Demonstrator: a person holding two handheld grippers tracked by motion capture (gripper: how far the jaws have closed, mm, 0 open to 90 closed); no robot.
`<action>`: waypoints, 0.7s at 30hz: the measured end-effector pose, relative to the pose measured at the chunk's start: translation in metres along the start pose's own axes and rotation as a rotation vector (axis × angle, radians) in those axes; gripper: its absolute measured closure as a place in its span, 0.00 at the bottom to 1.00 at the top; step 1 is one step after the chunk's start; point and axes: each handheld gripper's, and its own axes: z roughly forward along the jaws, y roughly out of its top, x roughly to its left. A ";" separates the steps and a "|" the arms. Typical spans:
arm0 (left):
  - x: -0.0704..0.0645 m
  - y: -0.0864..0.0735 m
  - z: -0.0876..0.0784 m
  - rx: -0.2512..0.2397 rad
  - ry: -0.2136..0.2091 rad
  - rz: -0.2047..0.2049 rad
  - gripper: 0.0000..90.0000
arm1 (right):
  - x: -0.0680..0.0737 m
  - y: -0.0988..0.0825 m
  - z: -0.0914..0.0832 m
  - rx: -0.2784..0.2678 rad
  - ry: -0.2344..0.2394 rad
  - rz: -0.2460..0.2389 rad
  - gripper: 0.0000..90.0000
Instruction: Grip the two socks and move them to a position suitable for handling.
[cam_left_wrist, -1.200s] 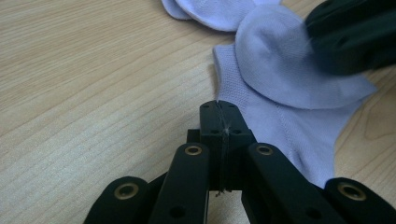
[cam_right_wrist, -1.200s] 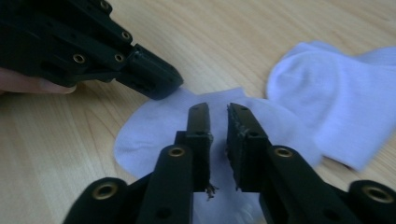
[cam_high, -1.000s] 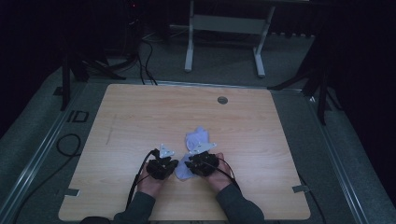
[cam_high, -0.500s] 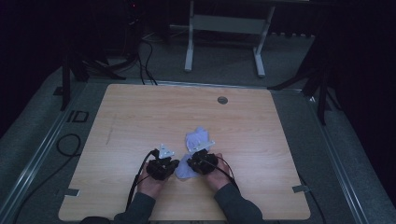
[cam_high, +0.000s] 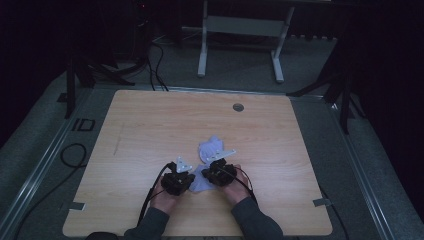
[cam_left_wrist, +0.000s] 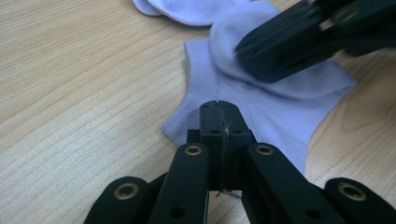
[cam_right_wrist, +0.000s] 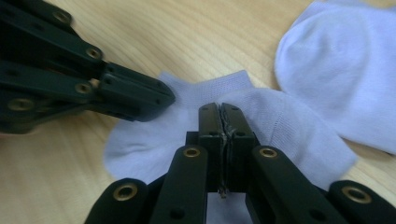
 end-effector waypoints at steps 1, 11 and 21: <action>0.000 0.000 0.000 -0.001 0.000 0.000 0.99 | 0.000 -0.002 -0.005 -0.017 -0.001 0.010 0.98; 0.001 -0.001 0.000 -0.001 -0.002 -0.003 0.99 | -0.008 -0.027 -0.045 -0.079 -0.098 0.042 0.97; 0.001 -0.001 0.000 -0.004 -0.002 -0.005 0.99 | -0.025 -0.058 -0.072 -0.069 -0.154 0.080 0.97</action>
